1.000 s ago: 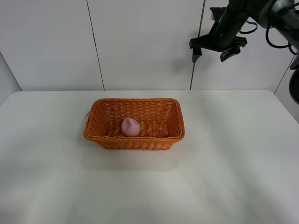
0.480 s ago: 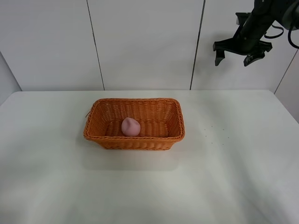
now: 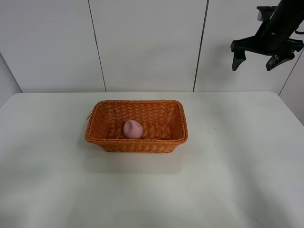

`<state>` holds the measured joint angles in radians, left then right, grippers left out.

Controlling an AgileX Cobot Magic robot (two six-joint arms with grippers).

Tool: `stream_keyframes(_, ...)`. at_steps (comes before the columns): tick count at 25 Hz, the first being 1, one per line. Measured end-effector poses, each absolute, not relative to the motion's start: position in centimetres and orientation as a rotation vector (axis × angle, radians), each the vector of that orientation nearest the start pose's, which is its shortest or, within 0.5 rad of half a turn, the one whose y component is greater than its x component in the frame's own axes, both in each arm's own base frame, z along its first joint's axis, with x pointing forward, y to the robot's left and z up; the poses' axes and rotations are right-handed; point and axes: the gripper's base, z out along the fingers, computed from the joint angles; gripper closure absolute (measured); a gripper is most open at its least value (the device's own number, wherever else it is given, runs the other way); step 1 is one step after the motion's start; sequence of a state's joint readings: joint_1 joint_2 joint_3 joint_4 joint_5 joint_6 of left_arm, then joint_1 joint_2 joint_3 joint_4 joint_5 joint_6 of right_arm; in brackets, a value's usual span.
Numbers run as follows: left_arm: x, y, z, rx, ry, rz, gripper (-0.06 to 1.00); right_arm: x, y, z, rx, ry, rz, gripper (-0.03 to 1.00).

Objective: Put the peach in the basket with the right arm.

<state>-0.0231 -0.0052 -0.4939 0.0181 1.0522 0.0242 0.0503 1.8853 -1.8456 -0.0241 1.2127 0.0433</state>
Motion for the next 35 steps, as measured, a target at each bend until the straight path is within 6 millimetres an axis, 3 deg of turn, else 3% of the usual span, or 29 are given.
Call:
stream_keyframes(3, -0.5, 0.2, 27.6, 0.047, 2.036, 0.022, -0.04, 36.0, 1.6, 34.4, -0.015, 2.751, -0.008, 0.27)
stream_keyframes(10, -0.5, 0.2, 27.6, 0.047, 2.036, 0.022, -0.04, 22.7, 0.9, 34.8, -0.015, 2.755, -0.008, 0.27)
stream_keyframes(17, -0.5, 0.2, 27.6, 0.047, 2.036, 0.022, -0.04, 10.2, 0.3, 32.5, -0.013, 2.605, 0.001, 0.27)
stream_keyframes(20, -0.5, 0.2, 27.6, 0.047, 2.036, 0.022, -0.04, 6.2, 0.1, 31.4, -0.016, 2.445, 0.009, 0.27)
stream_keyframes(26, -0.5, 0.2, 27.6, 0.047, 2.036, 0.022, -0.04, 2.0, 0.1, 29.0, -0.016, 2.185, 0.049, 0.27)
stream_keyframes(30, -0.5, 0.2, 27.6, 0.047, 2.036, 0.022, -0.04, 1.0, 0.1, 27.6, -0.016, 2.129, 0.05, 0.27)
stream_keyframes(35, -0.5, 0.2, 27.6, 0.047, 2.036, 0.022, -0.04, -0.1, 0.0, 27.7, -0.018, 2.039, 0.052, 0.27)
